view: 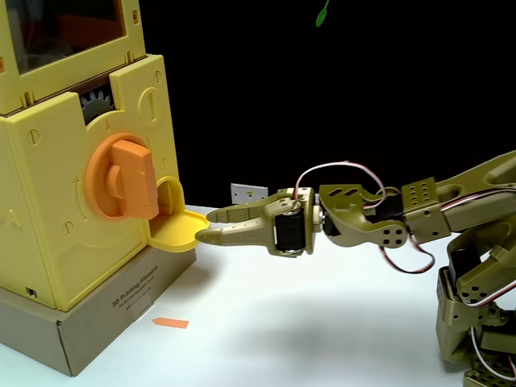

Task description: Turn the button of vending machine.

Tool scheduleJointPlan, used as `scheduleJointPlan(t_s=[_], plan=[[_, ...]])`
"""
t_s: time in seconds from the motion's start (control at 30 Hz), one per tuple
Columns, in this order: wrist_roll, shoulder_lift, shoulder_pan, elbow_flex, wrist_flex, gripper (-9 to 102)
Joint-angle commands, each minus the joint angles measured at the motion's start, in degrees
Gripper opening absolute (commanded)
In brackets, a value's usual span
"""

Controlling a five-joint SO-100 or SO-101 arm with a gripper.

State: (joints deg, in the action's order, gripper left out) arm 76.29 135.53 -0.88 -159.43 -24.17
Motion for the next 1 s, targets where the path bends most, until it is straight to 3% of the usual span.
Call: scheduleJointPlan(t_s=[0.0,0.27,0.47,0.97], plan=[[1.1,-4.7,2.5,4.6,-4.4,32],[-0.8,-18.5,6.5,16.1,-6.2,39],[-4.6,-26.0,9.1,25.8,-2.9,42],[-5.4,-37.8,11.0,40.6,0.0,37]])
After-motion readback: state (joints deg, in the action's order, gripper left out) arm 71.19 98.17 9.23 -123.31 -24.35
